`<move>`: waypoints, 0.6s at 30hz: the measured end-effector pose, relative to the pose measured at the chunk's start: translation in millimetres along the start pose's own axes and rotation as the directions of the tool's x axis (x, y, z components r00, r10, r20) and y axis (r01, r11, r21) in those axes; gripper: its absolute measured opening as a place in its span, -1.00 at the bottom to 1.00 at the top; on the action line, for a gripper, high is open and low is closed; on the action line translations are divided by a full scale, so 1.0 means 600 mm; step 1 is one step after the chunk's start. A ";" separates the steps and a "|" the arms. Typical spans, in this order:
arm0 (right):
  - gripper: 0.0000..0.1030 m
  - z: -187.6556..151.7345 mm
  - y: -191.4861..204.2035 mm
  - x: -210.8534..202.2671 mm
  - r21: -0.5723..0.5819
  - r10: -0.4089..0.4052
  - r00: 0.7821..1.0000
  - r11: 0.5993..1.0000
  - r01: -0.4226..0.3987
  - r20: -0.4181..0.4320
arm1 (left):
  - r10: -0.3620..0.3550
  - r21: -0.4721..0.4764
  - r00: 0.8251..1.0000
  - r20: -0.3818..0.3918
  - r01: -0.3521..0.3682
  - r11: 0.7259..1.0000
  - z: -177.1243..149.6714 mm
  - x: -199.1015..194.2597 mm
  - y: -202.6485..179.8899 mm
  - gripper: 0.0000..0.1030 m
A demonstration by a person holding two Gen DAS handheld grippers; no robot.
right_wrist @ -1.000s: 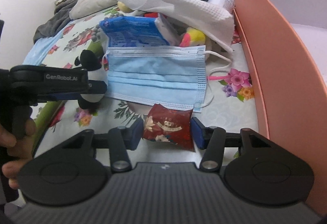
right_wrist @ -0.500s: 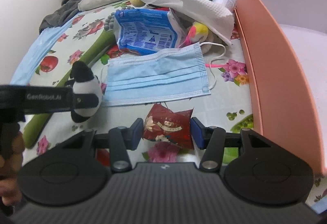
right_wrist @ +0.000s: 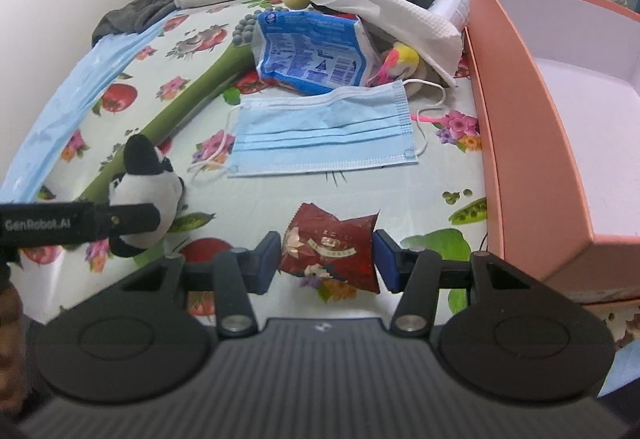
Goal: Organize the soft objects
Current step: 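Close the left tool on the panda plush while the right tool grasps the red snack packet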
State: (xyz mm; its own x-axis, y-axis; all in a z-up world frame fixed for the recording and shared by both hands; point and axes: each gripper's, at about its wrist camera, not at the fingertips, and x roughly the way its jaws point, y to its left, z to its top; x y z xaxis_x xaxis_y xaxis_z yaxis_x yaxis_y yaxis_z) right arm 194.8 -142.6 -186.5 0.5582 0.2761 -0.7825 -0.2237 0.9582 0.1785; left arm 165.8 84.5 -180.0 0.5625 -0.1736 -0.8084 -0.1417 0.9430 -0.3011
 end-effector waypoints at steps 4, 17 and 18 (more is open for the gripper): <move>0.04 -0.006 0.005 -0.005 -0.013 -0.006 1.000 1.000 0.006 -0.002 | 0.003 -0.010 1.000 0.006 -0.003 1.000 -0.019 -0.010 0.011 0.12; 0.04 0.018 0.011 -0.066 -0.043 0.007 0.996 0.999 -0.004 0.088 | -0.022 0.015 0.997 0.071 0.021 1.000 -0.006 -0.058 -0.016 -0.24; 0.04 0.020 0.010 -0.070 -0.043 0.005 0.995 0.999 -0.001 0.096 | -0.028 0.018 0.997 0.072 0.027 0.999 -0.005 -0.059 -0.020 -0.26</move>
State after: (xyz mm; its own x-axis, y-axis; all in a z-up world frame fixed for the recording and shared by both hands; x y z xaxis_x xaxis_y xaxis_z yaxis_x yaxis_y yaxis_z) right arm 179.7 -147.8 -145.4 0.6314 0.2871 -0.7203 -0.2585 0.9537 0.1535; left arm 145.2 78.7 -149.4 0.6236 -0.1788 -0.7610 -0.1122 0.9429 -0.3135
